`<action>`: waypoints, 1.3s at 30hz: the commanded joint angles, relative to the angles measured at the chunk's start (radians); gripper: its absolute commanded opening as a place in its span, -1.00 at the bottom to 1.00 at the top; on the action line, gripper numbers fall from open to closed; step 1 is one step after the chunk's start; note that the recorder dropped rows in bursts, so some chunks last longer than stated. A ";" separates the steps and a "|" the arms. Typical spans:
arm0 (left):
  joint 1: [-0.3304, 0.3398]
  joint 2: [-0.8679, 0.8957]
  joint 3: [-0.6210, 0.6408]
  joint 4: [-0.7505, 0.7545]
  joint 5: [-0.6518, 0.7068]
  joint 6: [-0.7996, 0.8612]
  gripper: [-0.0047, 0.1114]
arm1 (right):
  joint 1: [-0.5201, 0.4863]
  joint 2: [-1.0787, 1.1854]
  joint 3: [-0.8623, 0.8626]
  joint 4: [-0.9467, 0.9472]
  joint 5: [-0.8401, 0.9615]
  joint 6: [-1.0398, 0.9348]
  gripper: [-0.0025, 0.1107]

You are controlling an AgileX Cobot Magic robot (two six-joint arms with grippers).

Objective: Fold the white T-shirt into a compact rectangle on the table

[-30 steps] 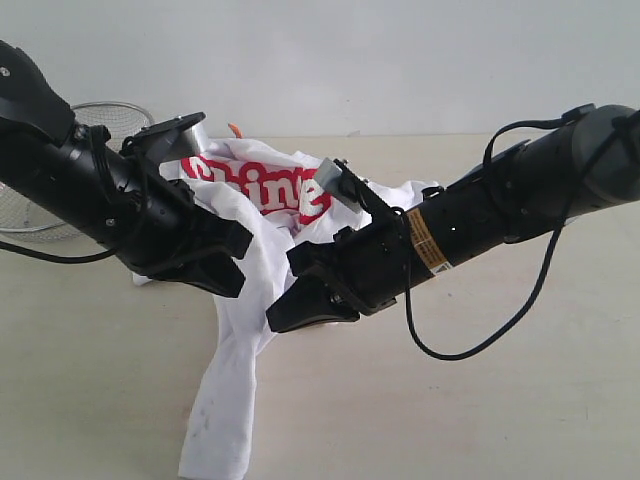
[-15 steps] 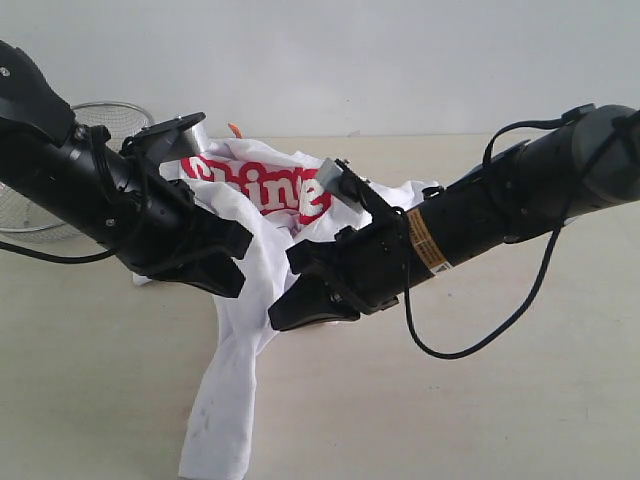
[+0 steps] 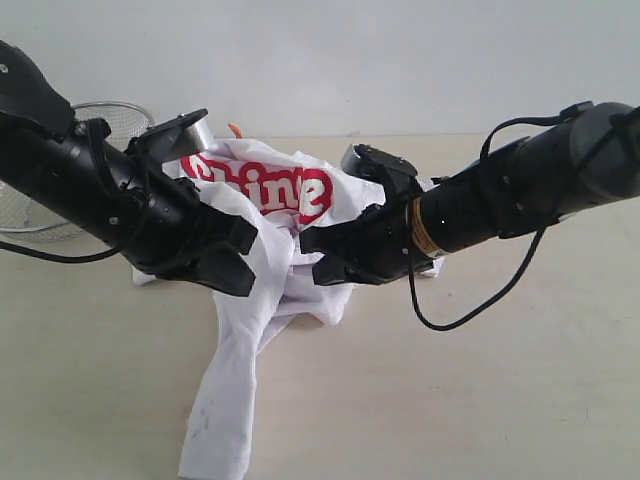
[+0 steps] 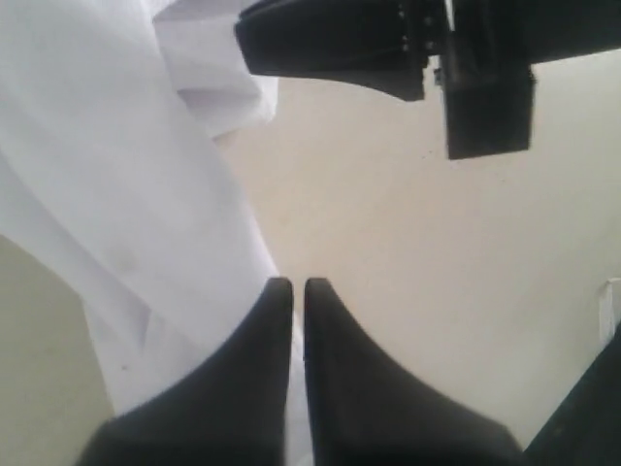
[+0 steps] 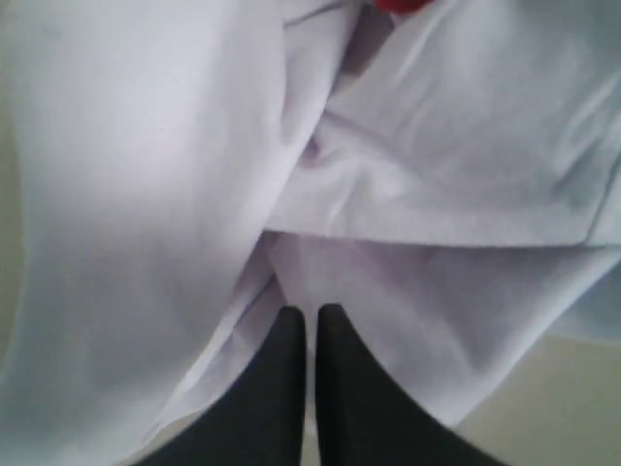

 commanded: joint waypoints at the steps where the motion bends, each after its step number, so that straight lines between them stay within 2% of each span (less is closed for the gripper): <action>1: -0.004 -0.011 0.002 -0.048 -0.042 0.024 -0.84 | 0.010 0.091 -0.071 0.020 0.016 -0.033 -0.96; 6: -0.004 -0.011 0.002 -0.059 -0.086 0.024 -0.84 | 0.013 0.190 -0.097 -0.003 -0.031 -0.040 -0.96; 8: -0.004 -0.011 0.002 -0.059 -0.101 0.032 -0.84 | 0.013 0.205 -0.094 -0.052 -0.016 0.033 -0.96; 14: -0.004 -0.011 0.002 -0.059 -0.092 0.062 -0.84 | 0.008 0.208 0.011 -0.052 0.055 0.046 -0.96; 21: -0.004 -0.011 0.002 -0.059 -0.071 0.072 -0.84 | -0.083 0.111 0.020 -0.052 0.059 0.017 -0.96; 28: -0.004 -0.011 0.002 -0.056 -0.056 0.095 -0.84 | -0.081 0.111 0.137 -0.052 0.222 -0.078 -0.96; 39: -0.004 -0.011 0.002 -0.056 -0.059 0.107 -0.84 | -0.081 0.007 0.198 -0.052 0.286 -0.104 -0.96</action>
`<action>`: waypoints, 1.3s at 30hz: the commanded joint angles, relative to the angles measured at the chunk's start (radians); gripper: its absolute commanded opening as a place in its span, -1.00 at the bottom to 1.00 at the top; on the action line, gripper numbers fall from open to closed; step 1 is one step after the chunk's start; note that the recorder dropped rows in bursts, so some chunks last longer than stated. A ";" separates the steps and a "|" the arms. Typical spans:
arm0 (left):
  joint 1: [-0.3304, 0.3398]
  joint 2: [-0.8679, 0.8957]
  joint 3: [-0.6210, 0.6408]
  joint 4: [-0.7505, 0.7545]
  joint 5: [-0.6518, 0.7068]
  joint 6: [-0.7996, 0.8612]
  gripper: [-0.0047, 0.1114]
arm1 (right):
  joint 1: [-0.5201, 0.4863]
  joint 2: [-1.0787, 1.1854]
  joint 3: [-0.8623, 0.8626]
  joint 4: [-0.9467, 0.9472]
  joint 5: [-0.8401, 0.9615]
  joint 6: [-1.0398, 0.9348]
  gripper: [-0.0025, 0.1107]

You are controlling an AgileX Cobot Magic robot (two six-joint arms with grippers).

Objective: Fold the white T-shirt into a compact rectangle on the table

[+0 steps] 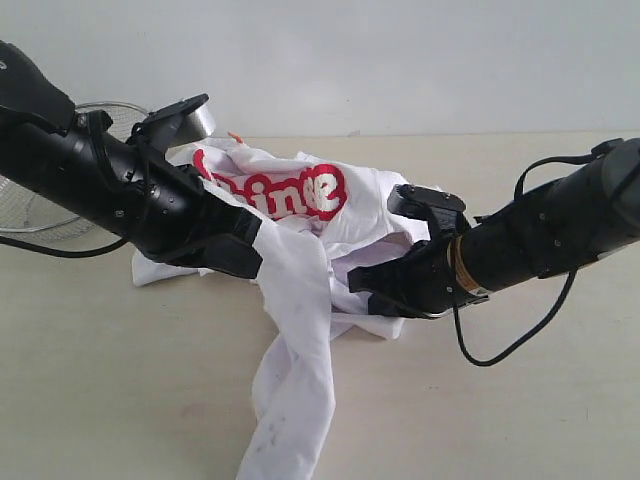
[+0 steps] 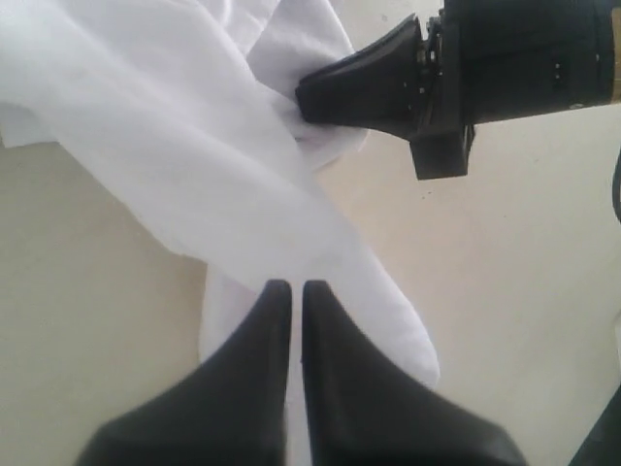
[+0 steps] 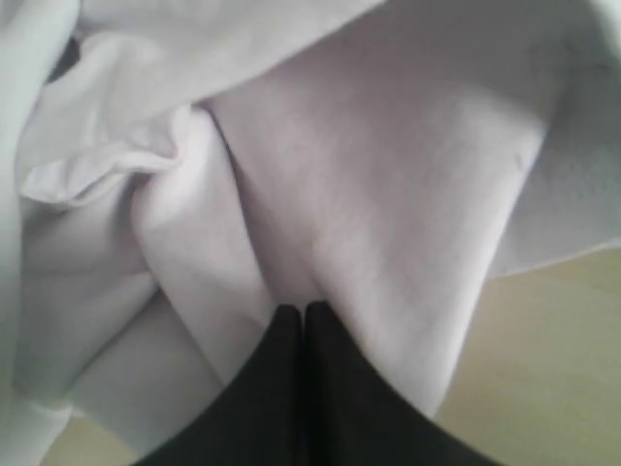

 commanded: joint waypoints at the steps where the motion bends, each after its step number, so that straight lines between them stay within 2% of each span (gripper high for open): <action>1: -0.004 -0.011 0.002 -0.006 0.008 0.008 -0.84 | -0.010 -0.007 0.034 -0.072 0.134 -0.016 -0.96; 6: -0.004 -0.015 0.002 -0.004 0.017 0.008 -0.84 | -0.010 -0.028 0.038 -0.072 0.145 -0.020 -0.96; 17: -0.004 -0.074 0.002 0.157 -0.003 -0.076 -0.84 | -0.010 -0.072 0.088 -0.072 0.222 -0.056 -0.96; 28: -0.004 -0.074 0.002 0.157 -0.001 -0.076 -0.84 | -0.010 -0.215 0.161 -0.072 0.295 -0.091 -0.96; 32: -0.004 -0.074 0.002 0.157 -0.001 -0.076 -0.84 | -0.010 -0.225 0.177 -0.072 0.210 -0.082 -0.96; 35: -0.004 -0.074 0.005 0.197 -0.061 -0.078 -0.84 | -0.010 -0.276 0.162 -0.072 0.116 -0.046 -0.96; 39: -0.002 -0.071 0.014 0.216 -0.201 -0.113 -0.84 | -0.010 -0.373 0.100 -0.072 0.096 -0.024 -0.96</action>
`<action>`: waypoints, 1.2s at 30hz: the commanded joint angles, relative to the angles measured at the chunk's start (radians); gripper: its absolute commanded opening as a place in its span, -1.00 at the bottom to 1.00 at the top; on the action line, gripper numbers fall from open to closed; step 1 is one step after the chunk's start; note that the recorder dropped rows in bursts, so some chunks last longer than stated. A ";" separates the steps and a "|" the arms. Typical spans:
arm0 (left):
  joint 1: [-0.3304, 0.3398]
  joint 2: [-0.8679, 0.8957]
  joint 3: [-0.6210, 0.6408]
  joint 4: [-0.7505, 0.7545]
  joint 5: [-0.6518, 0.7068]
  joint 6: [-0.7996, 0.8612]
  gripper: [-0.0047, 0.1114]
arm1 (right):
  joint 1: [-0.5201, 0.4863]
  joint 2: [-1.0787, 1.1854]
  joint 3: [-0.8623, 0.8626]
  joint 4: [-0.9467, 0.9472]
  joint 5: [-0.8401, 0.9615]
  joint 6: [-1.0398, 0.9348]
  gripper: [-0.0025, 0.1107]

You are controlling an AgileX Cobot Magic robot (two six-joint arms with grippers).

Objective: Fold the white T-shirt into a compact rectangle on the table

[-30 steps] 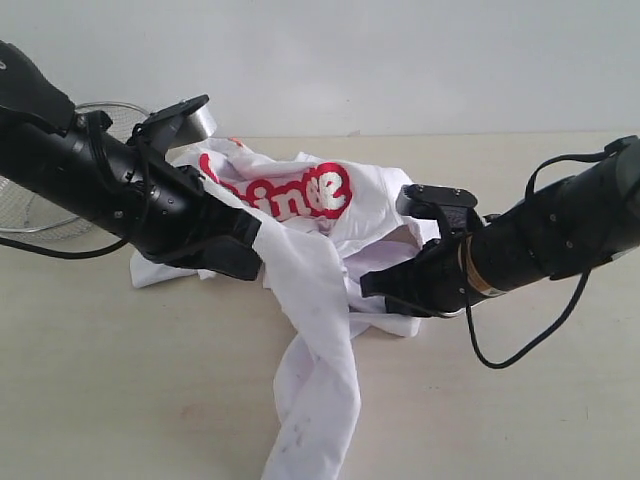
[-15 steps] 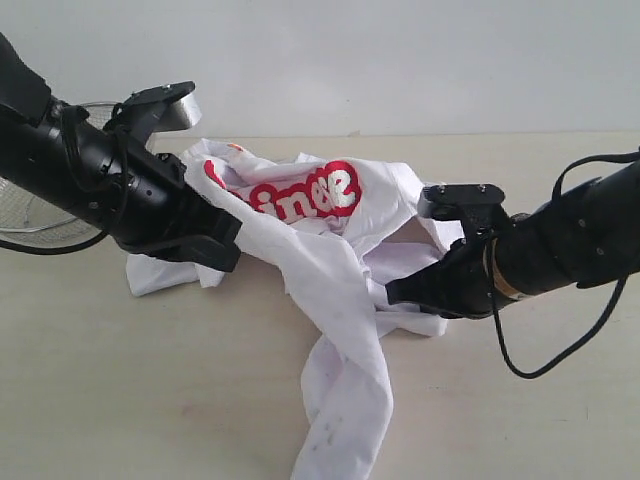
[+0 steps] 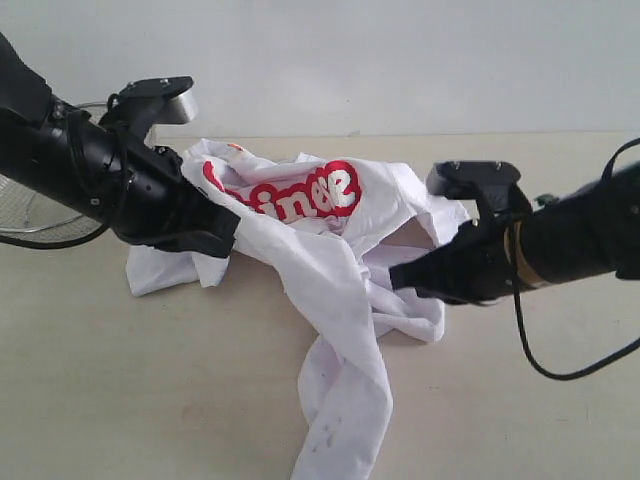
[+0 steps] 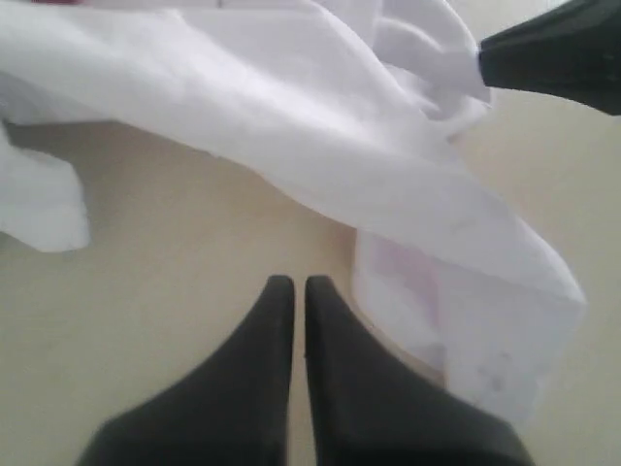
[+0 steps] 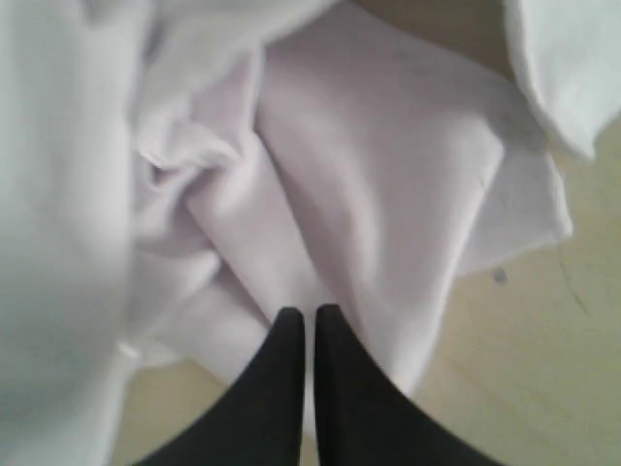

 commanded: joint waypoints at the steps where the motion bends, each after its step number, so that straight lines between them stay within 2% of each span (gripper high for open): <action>1: -0.002 -0.009 0.009 0.011 -0.134 -0.030 -0.84 | -0.004 -0.108 -0.078 -0.006 -0.040 0.028 -0.96; 6: -0.002 0.016 0.009 0.004 -0.227 -0.030 -0.84 | -0.004 -0.104 -0.229 -0.006 -0.049 0.039 -0.96; 13: -0.002 0.108 0.005 0.005 -0.373 -0.026 -0.84 | -0.006 0.138 -0.460 -0.006 -0.059 0.058 -0.96; 19: -0.002 0.182 -0.070 0.005 -0.367 0.008 -0.84 | -0.044 0.290 -0.560 -0.006 -0.116 0.064 -0.96; 23: -0.002 0.195 -0.107 0.005 -0.365 0.008 -0.84 | -0.053 0.348 -0.569 -0.006 -0.101 0.038 -0.96; 30: -0.002 0.195 -0.112 0.005 -0.359 0.008 -0.84 | -0.053 0.435 -0.569 -0.006 -0.021 0.012 -0.96; 36: -0.002 0.195 -0.112 0.005 -0.327 0.010 -0.84 | -0.053 0.529 -0.670 -0.006 0.013 0.001 -0.96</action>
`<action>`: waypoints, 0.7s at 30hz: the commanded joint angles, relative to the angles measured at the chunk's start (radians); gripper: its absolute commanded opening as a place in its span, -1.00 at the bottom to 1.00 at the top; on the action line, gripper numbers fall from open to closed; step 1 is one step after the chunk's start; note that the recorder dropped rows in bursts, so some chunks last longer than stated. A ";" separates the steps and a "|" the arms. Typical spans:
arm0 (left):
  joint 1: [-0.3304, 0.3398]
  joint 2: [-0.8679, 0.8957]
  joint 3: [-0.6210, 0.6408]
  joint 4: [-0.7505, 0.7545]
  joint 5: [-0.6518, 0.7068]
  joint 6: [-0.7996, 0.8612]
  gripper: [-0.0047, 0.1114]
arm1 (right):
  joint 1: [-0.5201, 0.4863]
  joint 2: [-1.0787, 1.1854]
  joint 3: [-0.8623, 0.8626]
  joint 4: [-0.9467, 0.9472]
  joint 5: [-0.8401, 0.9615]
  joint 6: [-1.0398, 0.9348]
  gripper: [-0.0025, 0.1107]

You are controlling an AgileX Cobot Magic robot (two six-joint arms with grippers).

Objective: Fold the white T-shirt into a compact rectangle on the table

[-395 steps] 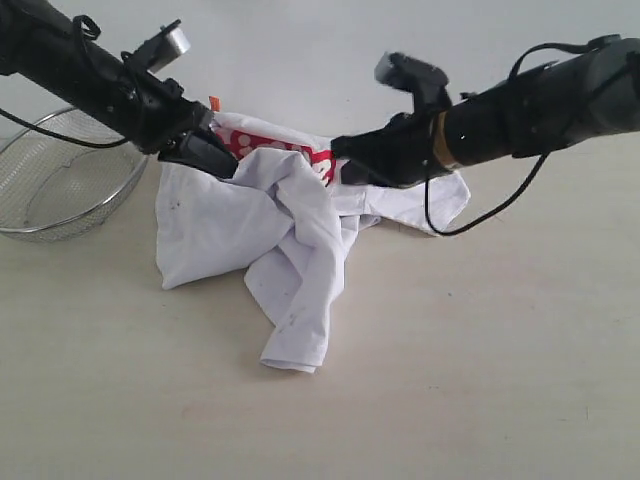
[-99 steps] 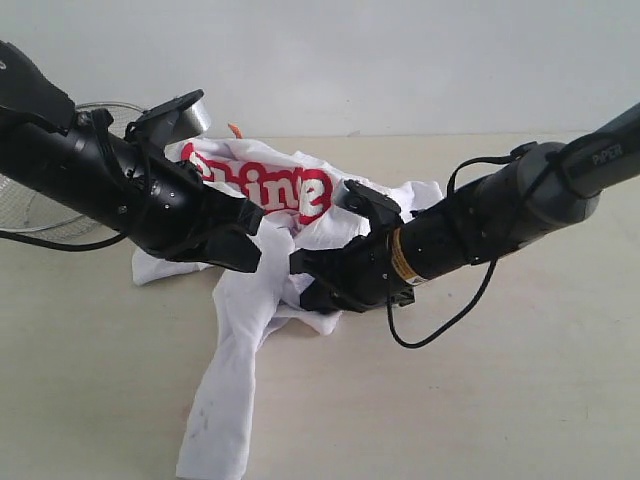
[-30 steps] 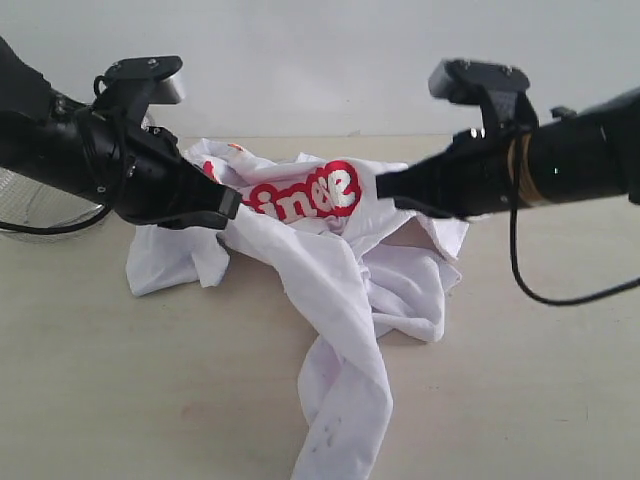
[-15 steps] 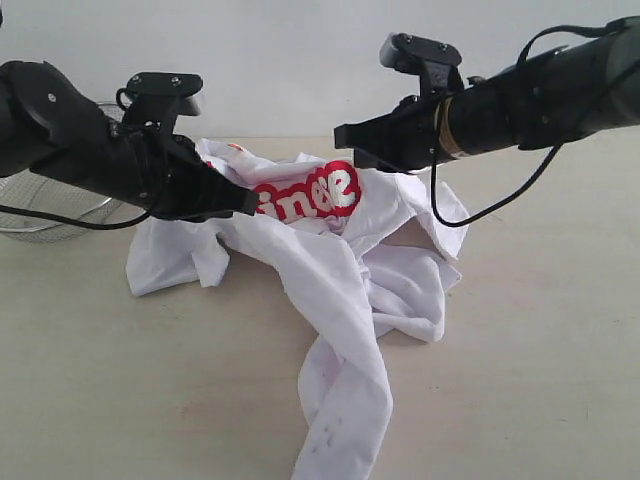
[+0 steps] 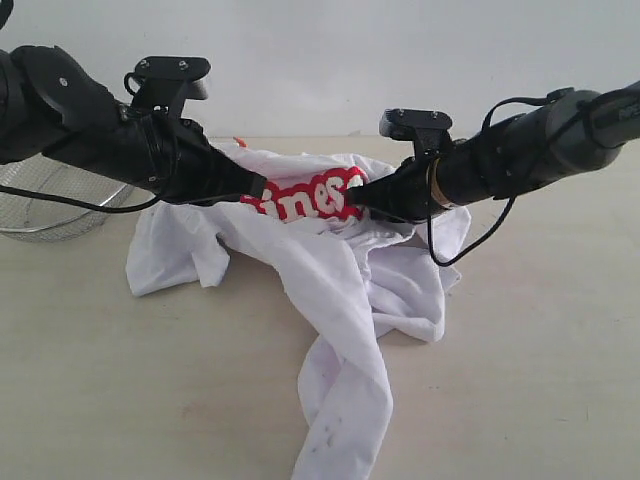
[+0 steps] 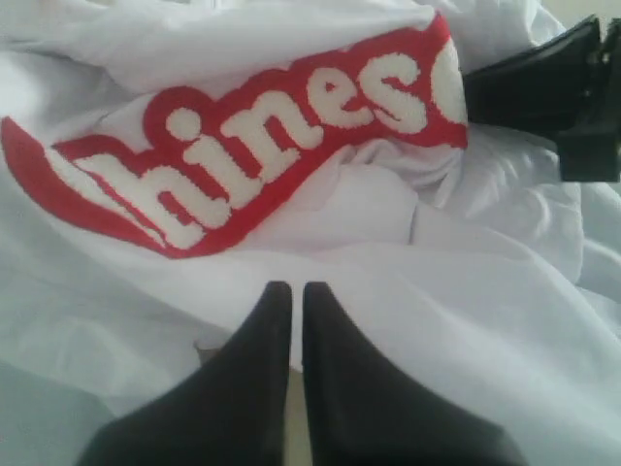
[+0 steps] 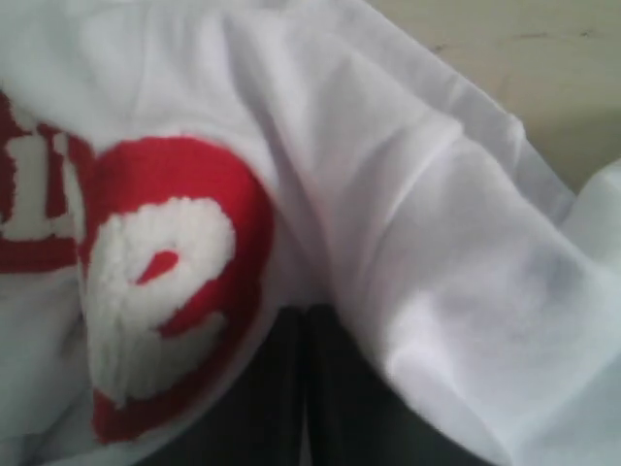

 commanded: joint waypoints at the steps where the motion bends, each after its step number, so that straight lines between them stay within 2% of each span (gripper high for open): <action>1: -0.004 0.000 -0.008 -0.003 0.026 0.005 -0.84 | -0.005 0.068 -0.097 -0.002 0.025 -0.007 -0.96; 14: -0.004 0.000 -0.008 -0.003 0.034 0.018 -0.84 | -0.059 0.270 -0.331 -0.002 0.033 0.002 -0.96; 21: -0.004 0.000 -0.008 -0.003 0.049 0.018 -0.84 | -0.100 0.303 -0.365 -0.002 0.061 -0.030 -0.96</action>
